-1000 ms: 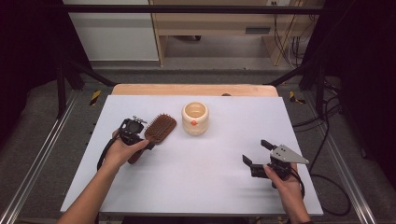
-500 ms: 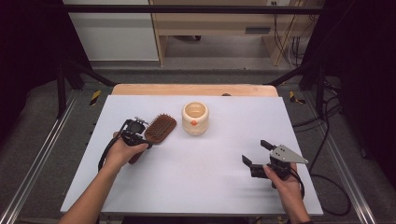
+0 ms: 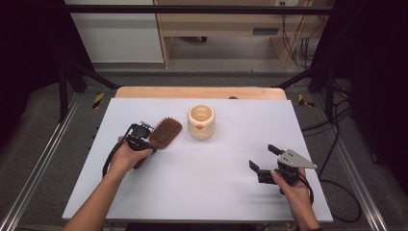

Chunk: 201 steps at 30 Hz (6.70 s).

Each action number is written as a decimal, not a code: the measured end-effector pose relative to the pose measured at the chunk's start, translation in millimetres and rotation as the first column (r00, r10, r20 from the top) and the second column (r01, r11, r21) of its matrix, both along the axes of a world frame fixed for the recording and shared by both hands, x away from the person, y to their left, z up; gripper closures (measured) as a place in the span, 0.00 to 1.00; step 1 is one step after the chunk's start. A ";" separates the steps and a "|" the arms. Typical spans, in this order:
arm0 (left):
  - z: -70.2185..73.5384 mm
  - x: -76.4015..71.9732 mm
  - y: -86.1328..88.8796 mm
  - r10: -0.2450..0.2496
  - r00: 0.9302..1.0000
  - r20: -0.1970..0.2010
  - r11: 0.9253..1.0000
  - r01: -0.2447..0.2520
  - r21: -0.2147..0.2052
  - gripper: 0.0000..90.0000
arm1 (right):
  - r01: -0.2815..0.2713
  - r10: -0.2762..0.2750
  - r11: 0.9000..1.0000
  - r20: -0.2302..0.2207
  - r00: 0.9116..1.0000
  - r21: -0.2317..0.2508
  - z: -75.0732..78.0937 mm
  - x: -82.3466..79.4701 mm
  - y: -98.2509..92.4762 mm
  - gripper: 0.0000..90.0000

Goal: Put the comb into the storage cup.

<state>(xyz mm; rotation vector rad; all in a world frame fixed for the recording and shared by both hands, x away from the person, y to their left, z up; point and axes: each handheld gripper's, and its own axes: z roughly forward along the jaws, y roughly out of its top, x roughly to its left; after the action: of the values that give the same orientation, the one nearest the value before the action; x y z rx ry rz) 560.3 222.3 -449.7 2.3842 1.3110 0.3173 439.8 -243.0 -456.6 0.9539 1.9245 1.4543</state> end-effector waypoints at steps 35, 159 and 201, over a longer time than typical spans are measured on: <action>2.2 -14.5 10.4 -0.044 0.995 0.092 0.999 0.042 0.024 0.80 | -0.004 0.004 1.000 0.000 1.000 -0.003 -0.1 0.1 1.2 0.07; 17.3 -127.4 -2.5 0.032 0.799 0.601 0.925 0.204 -0.321 0.80 | -0.137 0.148 0.971 -0.044 0.988 0.198 77.1 4.2 150.7 0.06; 18.3 -147.0 -43.4 -0.085 0.752 0.653 0.898 0.342 -0.278 0.81 | -0.152 0.216 0.915 -0.136 0.967 0.374 84.0 21.6 187.5 0.14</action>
<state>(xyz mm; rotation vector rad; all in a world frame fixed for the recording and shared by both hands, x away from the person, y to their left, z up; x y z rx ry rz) 413.3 178.9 -431.4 1.8223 0.6856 0.6549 461.4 -55.4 -372.6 1.1170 1.9512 1.9422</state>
